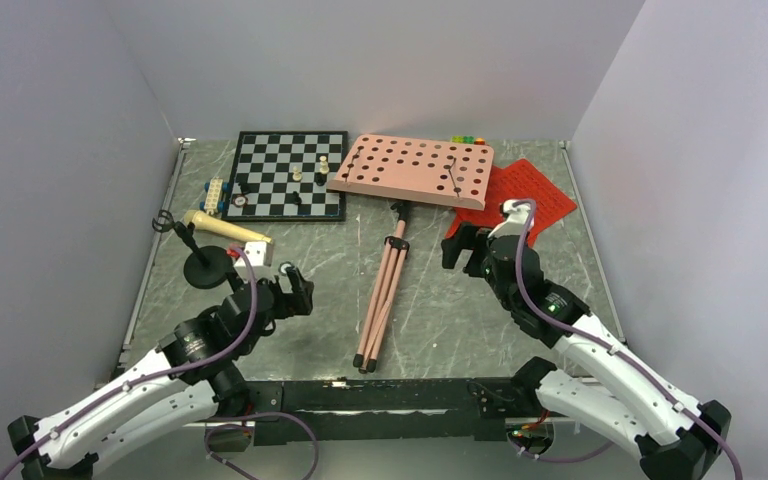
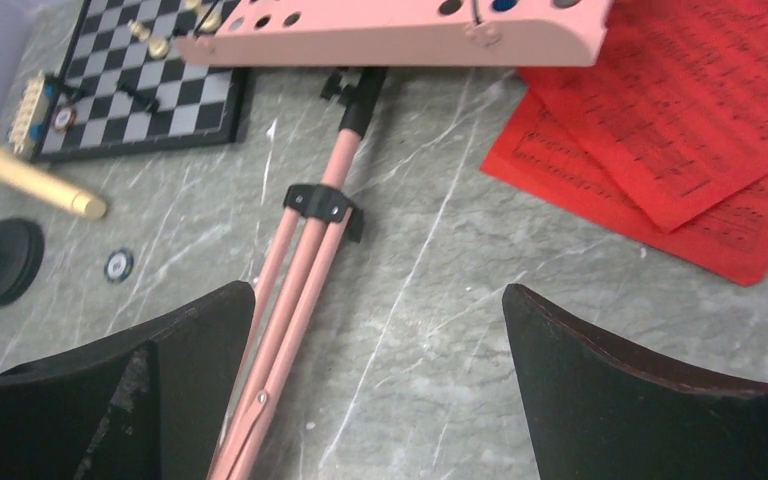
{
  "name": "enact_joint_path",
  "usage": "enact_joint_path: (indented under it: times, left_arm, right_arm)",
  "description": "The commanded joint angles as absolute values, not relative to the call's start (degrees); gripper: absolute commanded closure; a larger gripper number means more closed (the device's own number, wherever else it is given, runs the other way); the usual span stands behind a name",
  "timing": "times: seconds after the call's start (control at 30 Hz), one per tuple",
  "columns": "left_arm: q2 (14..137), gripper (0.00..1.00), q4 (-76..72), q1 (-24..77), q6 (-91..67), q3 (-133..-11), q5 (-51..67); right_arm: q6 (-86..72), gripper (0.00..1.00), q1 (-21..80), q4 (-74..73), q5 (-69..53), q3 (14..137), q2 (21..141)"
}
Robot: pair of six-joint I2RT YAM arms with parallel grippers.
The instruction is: Pack up the instrument practice props
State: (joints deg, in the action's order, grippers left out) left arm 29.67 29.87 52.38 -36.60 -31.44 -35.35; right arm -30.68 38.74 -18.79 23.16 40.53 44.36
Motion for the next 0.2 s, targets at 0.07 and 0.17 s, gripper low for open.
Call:
enact_joint_path:
  times: [0.07, 0.17]
  left_arm:
    - [29.2, 0.01, 29.9, 52.6, -36.1, -31.0, -34.6]
    - [29.6, 0.01, 30.1, 52.6, -35.9, -31.8, -34.6]
  right_arm:
    - [-31.1, 0.0, 39.1, -15.4, 30.4, 40.7, 43.3]
    - [-31.4, 0.0, 39.1, -16.0, 30.2, 40.9, 44.0]
